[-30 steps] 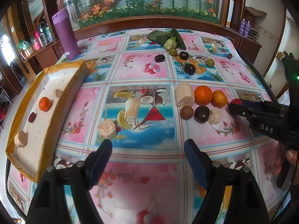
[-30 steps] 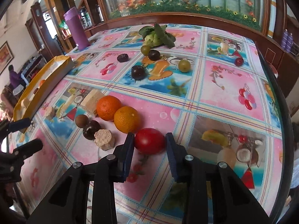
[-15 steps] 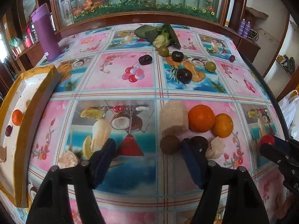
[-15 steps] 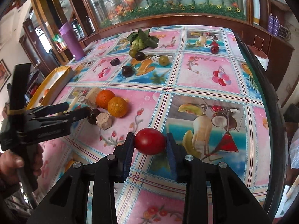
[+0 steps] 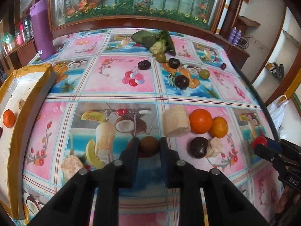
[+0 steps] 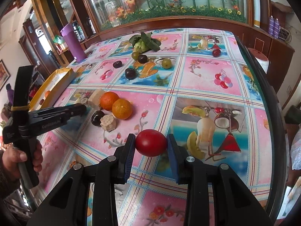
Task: Organize fruits
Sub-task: 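Close the right gripper around the red tomato, then grasp the brown round fruit with the left gripper while the right holds the tomato, then carry the tomato in the right gripper and brown fruit in the left over the tray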
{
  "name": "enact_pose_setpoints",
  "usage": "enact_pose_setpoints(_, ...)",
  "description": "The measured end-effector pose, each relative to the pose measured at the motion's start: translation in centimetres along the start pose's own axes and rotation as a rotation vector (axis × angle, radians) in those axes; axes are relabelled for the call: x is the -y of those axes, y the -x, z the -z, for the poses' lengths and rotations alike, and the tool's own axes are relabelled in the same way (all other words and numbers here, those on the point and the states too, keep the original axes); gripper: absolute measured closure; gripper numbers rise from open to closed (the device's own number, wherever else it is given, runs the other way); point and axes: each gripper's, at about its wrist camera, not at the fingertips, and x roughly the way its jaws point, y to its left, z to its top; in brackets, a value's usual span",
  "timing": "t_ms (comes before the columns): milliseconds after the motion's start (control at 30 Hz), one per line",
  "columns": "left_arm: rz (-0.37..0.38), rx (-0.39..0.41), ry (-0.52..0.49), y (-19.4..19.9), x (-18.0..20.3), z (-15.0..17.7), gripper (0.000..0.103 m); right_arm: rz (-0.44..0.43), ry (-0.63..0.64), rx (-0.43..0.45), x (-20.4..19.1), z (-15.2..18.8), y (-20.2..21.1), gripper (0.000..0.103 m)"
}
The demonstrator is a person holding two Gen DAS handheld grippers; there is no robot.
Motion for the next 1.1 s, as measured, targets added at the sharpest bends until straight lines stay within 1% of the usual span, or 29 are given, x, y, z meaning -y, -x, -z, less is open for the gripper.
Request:
enact_pose_setpoints(100, 0.032, 0.012, -0.013, 1.3, 0.0, 0.7, 0.079, 0.015, 0.016, 0.011, -0.6, 0.3, 0.6, 0.07)
enact_pose_setpoints(200, 0.039, 0.017, -0.026, 2.6, 0.1, 1.7, 0.079, 0.039, 0.035, 0.018, -1.3, 0.6, 1.1, 0.07)
enact_pose_setpoints(467, -0.011, 0.028, -0.088, 5.7, 0.1, 5.1, 0.079, 0.077, 0.055, 0.03, -3.7, 2.2, 2.4, 0.07)
enact_pose_setpoints(700, 0.014, 0.038, -0.057, 8.2, -1.6, 6.9, 0.079, 0.1, 0.096, 0.031, -7.5, 3.7, 3.0, 0.07)
enact_pose_setpoints(867, 0.013, 0.061, -0.036, 10.0, -3.6, 7.6, 0.079, 0.086, 0.113, 0.028, -10.4, 4.3, 3.2, 0.07)
enact_pose_setpoints(1100, -0.007, 0.105, -0.004, 12.5, -6.7, 8.0, 0.079, 0.053, 0.147, 0.027, -14.8, 3.9, 2.7, 0.07)
